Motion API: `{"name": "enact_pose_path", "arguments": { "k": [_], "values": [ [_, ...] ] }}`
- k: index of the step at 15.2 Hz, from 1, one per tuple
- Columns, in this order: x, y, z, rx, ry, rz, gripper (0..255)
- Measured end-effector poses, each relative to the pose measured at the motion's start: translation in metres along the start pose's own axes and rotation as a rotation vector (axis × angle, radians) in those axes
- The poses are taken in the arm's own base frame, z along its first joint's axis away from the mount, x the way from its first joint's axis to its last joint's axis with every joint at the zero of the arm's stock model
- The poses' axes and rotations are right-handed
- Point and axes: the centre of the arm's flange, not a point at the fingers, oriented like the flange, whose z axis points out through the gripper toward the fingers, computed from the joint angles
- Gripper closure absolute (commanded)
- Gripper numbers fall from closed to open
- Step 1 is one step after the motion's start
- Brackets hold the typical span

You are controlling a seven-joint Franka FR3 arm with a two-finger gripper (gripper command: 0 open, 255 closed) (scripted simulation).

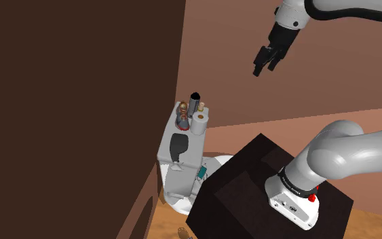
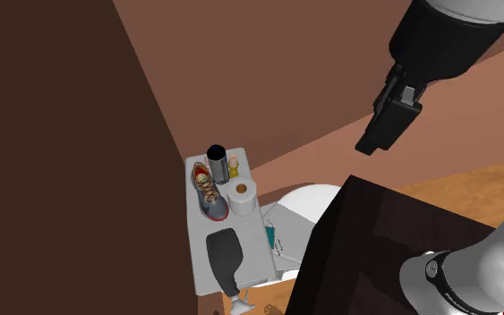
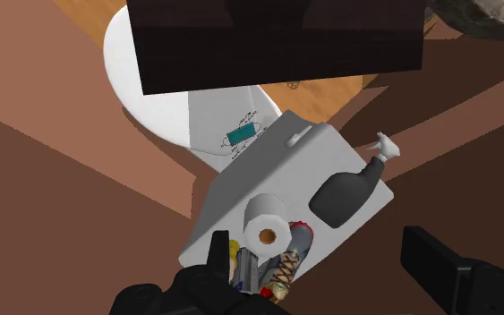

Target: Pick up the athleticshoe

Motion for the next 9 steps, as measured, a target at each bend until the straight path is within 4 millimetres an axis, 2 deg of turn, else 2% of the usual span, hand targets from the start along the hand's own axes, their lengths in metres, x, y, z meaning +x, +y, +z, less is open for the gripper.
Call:
{"name": "enact_pose_path", "arguments": {
  "k": [2, 9],
  "values": [
    [0.002, -0.001, 0.005, 0.0, 0.002, 0.004, 0],
    [0.042, -0.015, 0.075, 0.003, 0.032, 0.061, 0]
  ]
}}
